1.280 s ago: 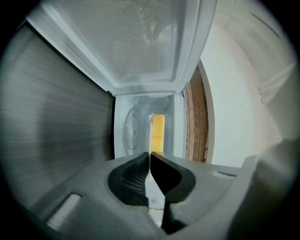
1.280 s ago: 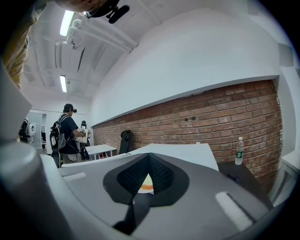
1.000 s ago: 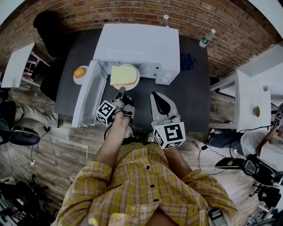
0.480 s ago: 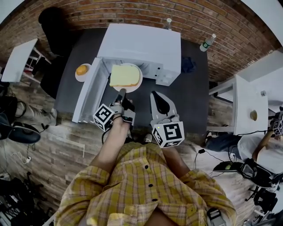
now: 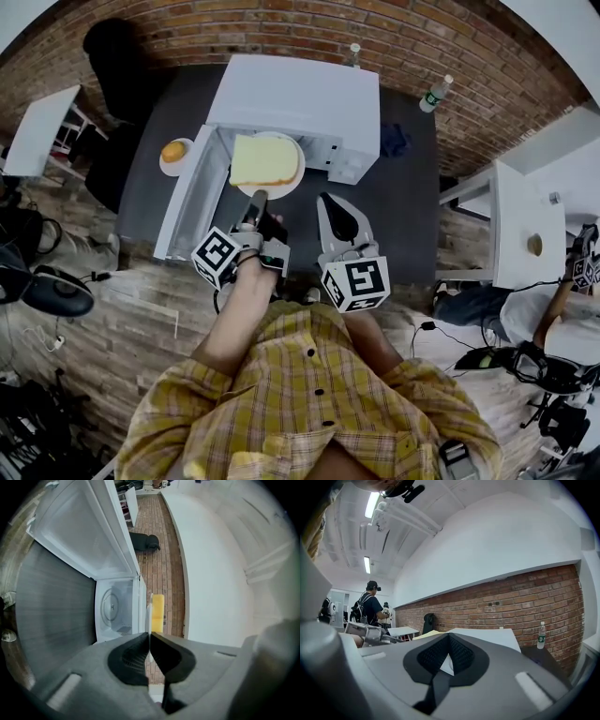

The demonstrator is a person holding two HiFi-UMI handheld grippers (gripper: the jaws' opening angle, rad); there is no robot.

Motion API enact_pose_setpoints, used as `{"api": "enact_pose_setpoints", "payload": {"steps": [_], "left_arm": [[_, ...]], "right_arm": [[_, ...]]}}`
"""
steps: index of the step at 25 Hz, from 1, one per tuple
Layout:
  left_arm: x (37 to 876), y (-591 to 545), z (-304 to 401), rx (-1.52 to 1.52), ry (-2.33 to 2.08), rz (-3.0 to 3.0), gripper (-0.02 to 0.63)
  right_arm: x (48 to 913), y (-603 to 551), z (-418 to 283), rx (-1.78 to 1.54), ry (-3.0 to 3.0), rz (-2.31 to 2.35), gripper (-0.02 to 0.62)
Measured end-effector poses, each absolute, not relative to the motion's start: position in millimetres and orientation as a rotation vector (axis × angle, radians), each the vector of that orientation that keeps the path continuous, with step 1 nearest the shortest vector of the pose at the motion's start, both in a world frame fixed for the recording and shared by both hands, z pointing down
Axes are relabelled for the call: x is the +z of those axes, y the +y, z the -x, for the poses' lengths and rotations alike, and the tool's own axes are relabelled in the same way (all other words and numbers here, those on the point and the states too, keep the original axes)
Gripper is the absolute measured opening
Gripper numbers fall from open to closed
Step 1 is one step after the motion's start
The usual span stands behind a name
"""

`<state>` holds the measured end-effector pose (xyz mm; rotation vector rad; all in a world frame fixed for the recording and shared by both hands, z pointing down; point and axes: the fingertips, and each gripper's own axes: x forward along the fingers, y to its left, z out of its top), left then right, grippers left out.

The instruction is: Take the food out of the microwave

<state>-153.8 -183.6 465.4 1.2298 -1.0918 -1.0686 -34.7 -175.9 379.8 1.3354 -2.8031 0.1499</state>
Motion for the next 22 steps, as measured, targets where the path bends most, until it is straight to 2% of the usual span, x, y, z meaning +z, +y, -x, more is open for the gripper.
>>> {"api": "enact_pose_setpoints", "payload": {"steps": [22], "left_arm": [[395, -172, 150, -1.158, -1.023, -1.301, 0.011]], "right_arm": [[368, -189, 47, 0.137, -2.826, -1.318, 0.003]]}}
